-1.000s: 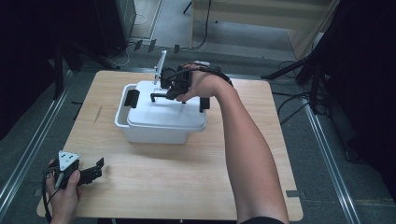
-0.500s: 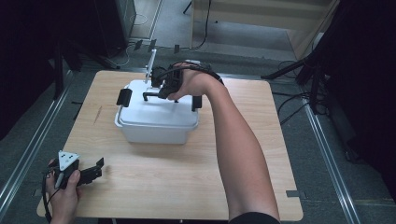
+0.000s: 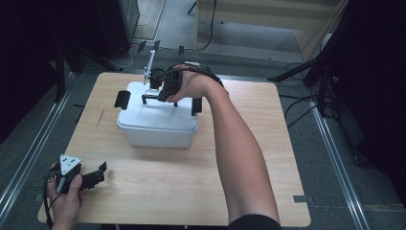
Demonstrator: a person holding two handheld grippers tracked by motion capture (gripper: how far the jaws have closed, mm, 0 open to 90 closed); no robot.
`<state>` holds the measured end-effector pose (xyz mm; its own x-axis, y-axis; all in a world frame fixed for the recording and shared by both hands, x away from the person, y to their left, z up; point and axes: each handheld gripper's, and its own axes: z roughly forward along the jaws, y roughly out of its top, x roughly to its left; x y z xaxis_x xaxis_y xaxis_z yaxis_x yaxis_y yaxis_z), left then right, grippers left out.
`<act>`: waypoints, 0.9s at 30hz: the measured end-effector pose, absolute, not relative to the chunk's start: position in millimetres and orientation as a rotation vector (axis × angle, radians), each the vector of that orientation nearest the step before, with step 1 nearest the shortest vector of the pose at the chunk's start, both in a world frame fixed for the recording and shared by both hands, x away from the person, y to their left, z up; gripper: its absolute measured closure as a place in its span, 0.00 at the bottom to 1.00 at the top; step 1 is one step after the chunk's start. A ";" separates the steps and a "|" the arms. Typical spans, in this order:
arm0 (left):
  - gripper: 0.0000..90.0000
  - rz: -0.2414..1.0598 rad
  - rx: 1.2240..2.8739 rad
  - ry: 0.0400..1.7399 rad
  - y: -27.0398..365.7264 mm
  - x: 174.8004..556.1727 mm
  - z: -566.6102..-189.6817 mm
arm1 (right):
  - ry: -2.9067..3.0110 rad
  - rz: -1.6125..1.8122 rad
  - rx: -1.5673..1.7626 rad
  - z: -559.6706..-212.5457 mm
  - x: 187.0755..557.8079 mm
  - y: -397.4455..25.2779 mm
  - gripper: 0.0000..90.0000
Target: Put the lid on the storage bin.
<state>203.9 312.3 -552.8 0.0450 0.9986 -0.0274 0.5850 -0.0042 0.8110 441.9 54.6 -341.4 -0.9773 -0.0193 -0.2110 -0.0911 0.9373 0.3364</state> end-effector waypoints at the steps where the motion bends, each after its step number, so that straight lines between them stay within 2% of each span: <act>1: 0.07 0.798 1.666 1.614 312.3 203.9 -552.8 | 2.885 0.522 -0.098 -341.6 442.6 55.0 0.95; 10: 0.07 0.797 1.662 1.615 312.2 204.1 -552.8 | 2.876 0.497 -0.117 -334.9 440.4 61.3 0.95; 27: 0.07 0.799 1.663 1.611 312.9 204.6 -552.7 | 2.893 0.508 -0.091 -344.4 441.2 61.1 0.95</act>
